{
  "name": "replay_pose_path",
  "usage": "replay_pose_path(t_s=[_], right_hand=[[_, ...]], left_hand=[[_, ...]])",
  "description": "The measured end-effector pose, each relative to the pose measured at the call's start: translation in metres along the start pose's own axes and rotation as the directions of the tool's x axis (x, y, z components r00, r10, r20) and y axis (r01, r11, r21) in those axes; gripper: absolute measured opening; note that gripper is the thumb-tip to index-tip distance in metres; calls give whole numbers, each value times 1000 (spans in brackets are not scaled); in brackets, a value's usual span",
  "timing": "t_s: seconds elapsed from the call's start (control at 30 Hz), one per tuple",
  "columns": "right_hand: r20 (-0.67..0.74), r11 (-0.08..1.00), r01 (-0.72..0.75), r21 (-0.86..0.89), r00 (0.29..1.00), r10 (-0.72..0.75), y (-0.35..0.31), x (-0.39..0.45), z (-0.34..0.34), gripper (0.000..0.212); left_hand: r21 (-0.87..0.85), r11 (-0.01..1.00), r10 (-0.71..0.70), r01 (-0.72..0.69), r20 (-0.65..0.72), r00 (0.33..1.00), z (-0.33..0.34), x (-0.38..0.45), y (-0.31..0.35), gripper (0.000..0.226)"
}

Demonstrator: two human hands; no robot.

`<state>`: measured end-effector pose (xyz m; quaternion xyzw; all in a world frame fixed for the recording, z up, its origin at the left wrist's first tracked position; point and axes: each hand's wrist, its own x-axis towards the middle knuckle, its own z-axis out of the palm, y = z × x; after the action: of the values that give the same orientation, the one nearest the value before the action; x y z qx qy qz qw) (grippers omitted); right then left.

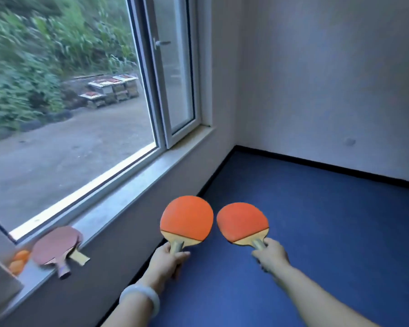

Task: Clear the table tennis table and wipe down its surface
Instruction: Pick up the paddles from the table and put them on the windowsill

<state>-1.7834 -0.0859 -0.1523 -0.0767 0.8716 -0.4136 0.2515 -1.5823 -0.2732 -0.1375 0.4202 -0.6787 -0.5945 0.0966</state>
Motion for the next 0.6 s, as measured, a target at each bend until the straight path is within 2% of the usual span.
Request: replay_pose_path(t_s=[0.2, 0.33, 0.47, 0.6], right_hand=[[174, 996, 85, -10, 981, -82, -75, 53, 94, 16], [316, 983, 170, -65, 938, -141, -122, 98, 154, 14], [475, 951, 278, -138, 861, -183, -173, 136, 214, 15], [646, 902, 398, -166, 736, -205, -217, 149, 274, 12]], left_hand=[[-137, 989, -85, 63, -162, 983, -66, 49, -18, 22], [-211, 972, -158, 107, -244, 957, -98, 84, -31, 26], [-296, 943, -246, 151, -318, 916, -126, 107, -36, 24], [-375, 910, -335, 176, -415, 846, -155, 113, -42, 26]])
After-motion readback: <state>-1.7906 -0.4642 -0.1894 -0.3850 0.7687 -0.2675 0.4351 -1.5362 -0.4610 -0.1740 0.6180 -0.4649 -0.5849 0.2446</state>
